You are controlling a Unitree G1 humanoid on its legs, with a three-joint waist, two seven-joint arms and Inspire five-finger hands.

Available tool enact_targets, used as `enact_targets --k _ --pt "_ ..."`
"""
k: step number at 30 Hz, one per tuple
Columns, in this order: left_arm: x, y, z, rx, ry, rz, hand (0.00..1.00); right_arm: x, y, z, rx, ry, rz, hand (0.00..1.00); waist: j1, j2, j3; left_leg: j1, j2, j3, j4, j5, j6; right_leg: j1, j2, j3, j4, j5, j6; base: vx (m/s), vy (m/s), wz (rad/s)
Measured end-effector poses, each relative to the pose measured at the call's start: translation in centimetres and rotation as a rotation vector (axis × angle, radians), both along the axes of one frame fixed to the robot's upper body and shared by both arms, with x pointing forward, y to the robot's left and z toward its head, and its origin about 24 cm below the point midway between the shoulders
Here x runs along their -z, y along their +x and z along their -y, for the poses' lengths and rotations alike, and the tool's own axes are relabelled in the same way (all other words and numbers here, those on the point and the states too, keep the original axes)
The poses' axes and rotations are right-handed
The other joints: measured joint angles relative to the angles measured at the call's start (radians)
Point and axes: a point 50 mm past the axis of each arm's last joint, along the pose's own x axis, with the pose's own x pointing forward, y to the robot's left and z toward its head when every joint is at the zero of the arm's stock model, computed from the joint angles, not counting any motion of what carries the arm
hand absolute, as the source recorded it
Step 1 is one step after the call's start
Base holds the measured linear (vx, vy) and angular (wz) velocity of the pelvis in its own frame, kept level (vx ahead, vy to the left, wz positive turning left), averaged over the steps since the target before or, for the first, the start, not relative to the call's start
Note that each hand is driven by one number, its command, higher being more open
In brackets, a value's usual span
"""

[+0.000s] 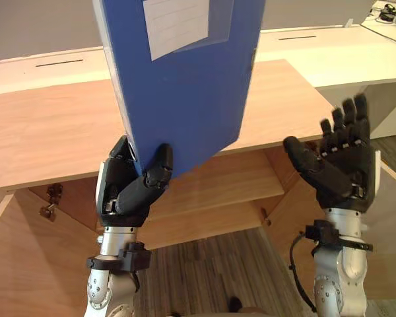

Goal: Walk over to the cabinet, pick up the folder, carry it to the office cabinet, place the folder inside the office cabinet, then close the office cabinet door

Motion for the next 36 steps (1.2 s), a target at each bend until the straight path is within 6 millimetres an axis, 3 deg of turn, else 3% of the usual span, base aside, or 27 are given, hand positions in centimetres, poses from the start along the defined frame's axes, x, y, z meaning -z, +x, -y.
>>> enact_targets --k 10,11,17,26,27,32,36 --pt "0.7 -0.2 0.4 0.202 0.050 -0.027 0.00 0.3 2.6 -0.9 -0.217 -0.130 -0.038 1.00 0.018 0.001 0.000 -0.013 -0.005 -0.045 0.012 0.004 0.005 0.014 -0.012 -0.044 0.001 0.000 0.000 -0.03 -0.016 0.14" --pt "0.8 -0.2 0.3 0.215 0.048 -0.031 0.00 0.3 2.8 -0.9 -0.246 -0.134 -0.044 0.00 0.019 0.001 0.000 -0.014 -0.005 -0.050 0.013 0.004 0.005 0.016 -0.012 -0.048 0.001 0.000 0.000 -0.03 -0.015 0.12" --pt "1.8 0.0 -0.2 0.250 -0.004 -0.087 0.00 0.7 4.0 -1.7 -0.394 -0.177 -0.086 0.00 0.021 0.001 0.000 -0.020 -0.009 -0.065 0.012 0.011 0.009 0.018 -0.013 -0.063 0.001 0.000 0.000 -0.04 -0.021 0.08" --pt "2.3 0.2 -1.1 0.227 -0.010 -0.109 0.00 1.1 4.2 -1.8 -0.477 -0.098 -0.109 0.00 0.032 0.000 -0.001 -0.021 -0.010 -0.073 0.004 0.019 0.009 0.018 -0.013 -0.070 0.001 0.000 0.000 -0.02 -0.013 0.03" --pt "2.2 0.3 -1.1 0.204 -0.011 -0.094 1.00 1.1 4.1 -2.3 -0.478 -0.069 -0.095 0.00 0.033 0.001 -0.001 -0.021 -0.010 -0.073 0.003 0.021 0.008 0.017 -0.012 -0.070 0.001 0.000 0.000 0.00 0.000 0.00" --pt "1.2 0.6 -1.8 0.014 0.040 -0.006 1.00 -0.1 3.6 -4.1 -0.452 -0.011 -0.003 0.00 0.048 0.001 -0.003 -0.022 -0.009 -0.079 -0.004 0.027 0.007 0.017 -0.011 -0.075 0.000 0.000 0.000 -0.03 -0.023 0.03" --pt "1.2 0.4 -2.9 -0.186 0.003 -0.003 1.00 -1.7 3.0 -4.2 -0.369 0.037 0.092 0.00 0.065 0.000 -0.006 -0.024 -0.009 -0.084 -0.004 0.027 0.007 0.017 -0.012 -0.079 0.001 0.000 0.000 -0.02 -0.013 0.05"
